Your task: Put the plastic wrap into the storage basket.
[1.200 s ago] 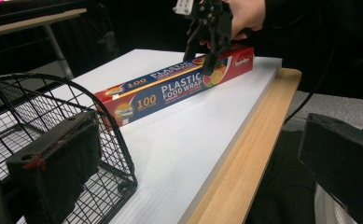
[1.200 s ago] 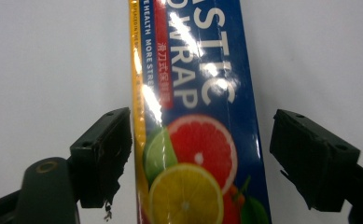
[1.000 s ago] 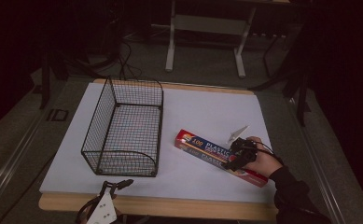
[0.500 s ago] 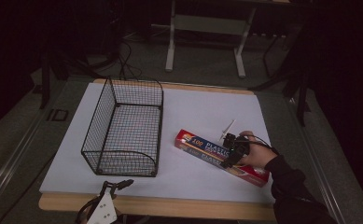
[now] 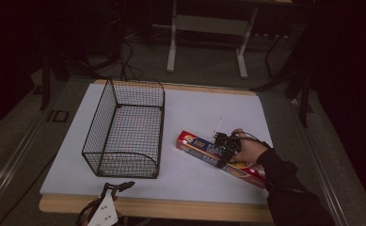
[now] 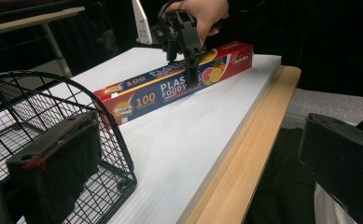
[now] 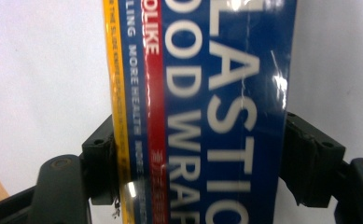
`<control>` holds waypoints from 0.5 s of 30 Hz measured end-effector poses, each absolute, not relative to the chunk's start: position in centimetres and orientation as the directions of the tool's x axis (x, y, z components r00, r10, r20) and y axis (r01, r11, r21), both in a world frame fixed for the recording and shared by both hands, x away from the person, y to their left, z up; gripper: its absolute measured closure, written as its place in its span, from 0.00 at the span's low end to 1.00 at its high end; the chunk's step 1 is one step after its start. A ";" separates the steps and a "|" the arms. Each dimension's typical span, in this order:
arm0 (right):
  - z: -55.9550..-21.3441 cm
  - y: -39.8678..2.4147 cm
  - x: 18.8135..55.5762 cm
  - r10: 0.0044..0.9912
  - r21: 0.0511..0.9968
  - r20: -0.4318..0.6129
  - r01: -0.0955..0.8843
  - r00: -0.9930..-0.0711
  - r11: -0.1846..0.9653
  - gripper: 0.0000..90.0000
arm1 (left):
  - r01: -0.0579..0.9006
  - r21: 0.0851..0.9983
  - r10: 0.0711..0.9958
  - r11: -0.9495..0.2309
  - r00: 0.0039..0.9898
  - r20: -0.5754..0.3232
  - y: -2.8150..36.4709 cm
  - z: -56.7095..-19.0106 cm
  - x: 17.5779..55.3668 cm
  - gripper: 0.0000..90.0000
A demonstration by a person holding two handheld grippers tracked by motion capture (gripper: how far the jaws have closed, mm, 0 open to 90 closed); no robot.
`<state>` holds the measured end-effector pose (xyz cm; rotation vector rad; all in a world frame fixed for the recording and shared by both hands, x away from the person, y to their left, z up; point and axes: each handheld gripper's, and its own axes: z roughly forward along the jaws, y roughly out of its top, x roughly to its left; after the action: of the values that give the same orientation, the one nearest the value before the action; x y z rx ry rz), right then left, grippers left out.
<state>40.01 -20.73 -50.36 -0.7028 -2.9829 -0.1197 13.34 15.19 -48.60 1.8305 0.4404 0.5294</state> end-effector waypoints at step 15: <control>-50.2 -19.8 40.4 0.398 0.018 0.048 0.399 -0.916 0.917 0.44 | 0.041 0.951 0.539 -0.306 0.831 0.138 15.2 -48.6 13.4 0.00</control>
<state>40.42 -19.82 -50.21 -0.6311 -3.0330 -0.0426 13.36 15.20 -48.63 1.8316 0.4400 0.5260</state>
